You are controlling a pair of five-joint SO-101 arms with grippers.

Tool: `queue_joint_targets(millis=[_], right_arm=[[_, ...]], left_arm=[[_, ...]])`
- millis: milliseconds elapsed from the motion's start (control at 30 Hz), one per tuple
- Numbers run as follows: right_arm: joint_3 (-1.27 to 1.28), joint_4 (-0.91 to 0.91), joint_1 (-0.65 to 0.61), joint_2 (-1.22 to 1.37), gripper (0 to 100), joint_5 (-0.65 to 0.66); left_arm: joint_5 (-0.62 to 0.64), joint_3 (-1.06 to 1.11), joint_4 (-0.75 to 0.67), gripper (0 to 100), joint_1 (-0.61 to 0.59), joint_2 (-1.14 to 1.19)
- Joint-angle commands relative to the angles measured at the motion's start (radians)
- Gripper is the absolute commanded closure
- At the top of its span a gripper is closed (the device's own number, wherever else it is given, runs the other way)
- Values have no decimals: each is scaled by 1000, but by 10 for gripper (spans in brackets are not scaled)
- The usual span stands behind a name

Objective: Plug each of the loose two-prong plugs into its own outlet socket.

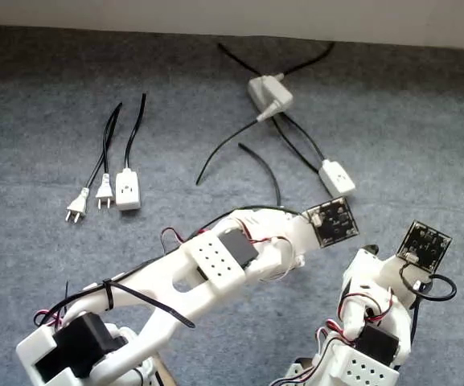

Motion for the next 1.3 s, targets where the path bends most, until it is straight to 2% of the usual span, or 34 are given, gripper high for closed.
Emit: queue_joint_targets(millis=[0, 133, 267, 867, 1033, 1167, 1267], right_arm=[[35, 2, 8, -12, 630, 14], [35, 2, 8, -12, 630, 14], [36, 2, 8, -12, 630, 14], [36, 2, 8, -12, 630, 14], [36, 2, 8, -12, 630, 14], [36, 2, 10, -12, 630, 14], [36, 2, 10, -12, 630, 14]], left_arm=[[-26, 22, 25, 995, -38, 18], [-44, 47, 5, 995, -35, 12], [-137, 59, -5, 995, -15, 12], [-186, 85, -8, 995, 8, 22], [-192, 136, -9, 995, 79, 15], [-282, 122, -3, 995, 61, 12], [-290, 77, 41, 995, 22, 19]])
